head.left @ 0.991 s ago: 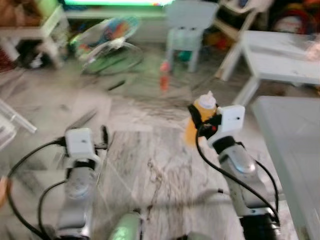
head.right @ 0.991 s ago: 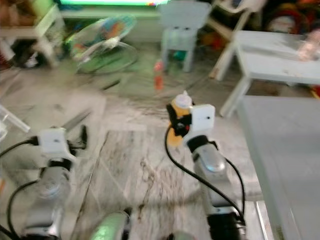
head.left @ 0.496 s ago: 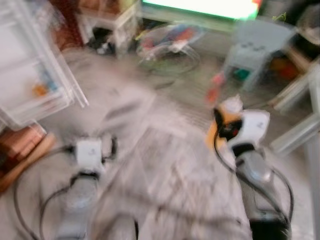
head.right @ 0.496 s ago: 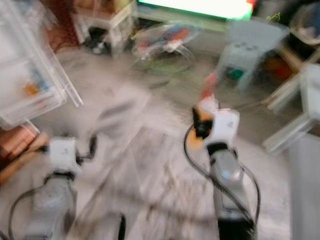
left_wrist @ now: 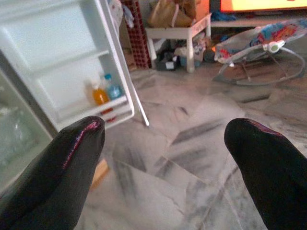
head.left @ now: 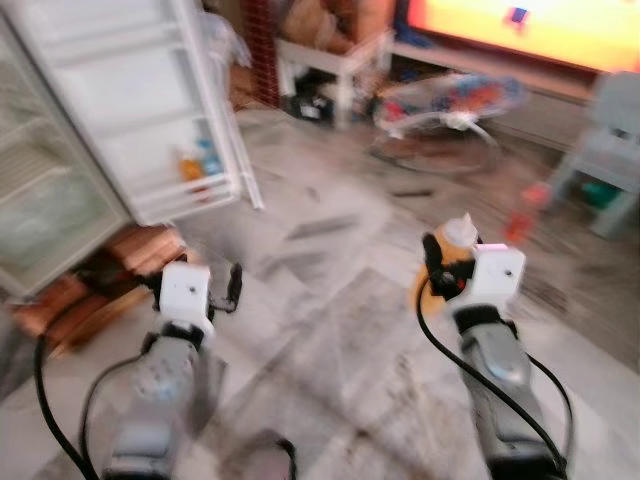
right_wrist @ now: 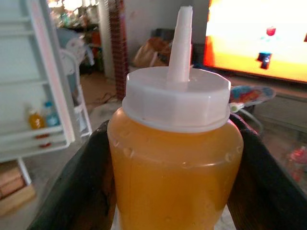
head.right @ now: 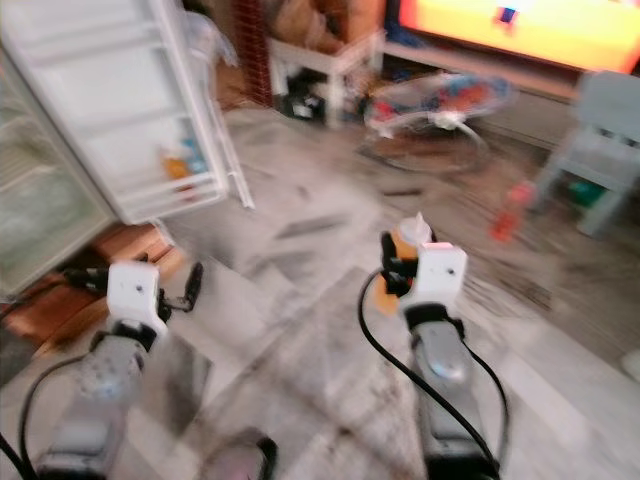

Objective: Restocking fridge

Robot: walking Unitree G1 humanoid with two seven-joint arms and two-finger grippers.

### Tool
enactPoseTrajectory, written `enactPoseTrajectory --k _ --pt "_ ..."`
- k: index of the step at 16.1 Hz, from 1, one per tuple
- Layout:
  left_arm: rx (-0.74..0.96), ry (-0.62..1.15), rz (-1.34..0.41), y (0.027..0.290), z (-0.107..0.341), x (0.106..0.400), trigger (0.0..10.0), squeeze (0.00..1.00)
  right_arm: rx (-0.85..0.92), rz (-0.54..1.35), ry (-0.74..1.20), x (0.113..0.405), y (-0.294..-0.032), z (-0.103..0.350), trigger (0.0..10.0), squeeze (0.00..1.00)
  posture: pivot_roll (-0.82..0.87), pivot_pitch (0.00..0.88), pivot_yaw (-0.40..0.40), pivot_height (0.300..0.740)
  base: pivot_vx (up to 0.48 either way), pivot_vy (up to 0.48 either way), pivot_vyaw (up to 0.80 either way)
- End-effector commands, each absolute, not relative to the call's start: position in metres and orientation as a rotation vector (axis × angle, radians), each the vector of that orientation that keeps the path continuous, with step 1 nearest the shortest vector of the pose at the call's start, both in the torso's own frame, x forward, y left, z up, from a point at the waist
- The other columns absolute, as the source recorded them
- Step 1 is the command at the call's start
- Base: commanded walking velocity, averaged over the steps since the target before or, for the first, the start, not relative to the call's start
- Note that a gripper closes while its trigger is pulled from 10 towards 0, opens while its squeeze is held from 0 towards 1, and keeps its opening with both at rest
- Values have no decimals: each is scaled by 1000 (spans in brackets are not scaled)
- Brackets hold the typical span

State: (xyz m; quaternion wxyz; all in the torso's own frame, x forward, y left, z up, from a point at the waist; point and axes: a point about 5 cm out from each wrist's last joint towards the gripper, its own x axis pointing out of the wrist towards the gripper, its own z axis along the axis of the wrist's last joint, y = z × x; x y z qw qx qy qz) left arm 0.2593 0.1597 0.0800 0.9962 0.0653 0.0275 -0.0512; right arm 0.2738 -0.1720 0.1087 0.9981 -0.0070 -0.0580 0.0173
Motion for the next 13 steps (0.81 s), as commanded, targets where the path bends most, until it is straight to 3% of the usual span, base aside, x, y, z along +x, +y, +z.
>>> enactPoseTrajectory --k 1,7,13 --pt "145 55 -93 160 79 257 10000 0 -11 67 -146 279 -164 115 10000 0 138 62 -10 740 0 0 800" --pt "93 68 -46 166 75 243 10000 0 -14 126 -143 282 -154 116 10000 0 161 105 -46 740 0 0 778" --pt "47 81 -71 159 72 241 10000 0 10 143 -146 283 -156 118 10000 0 148 115 -56 740 277 44 0"
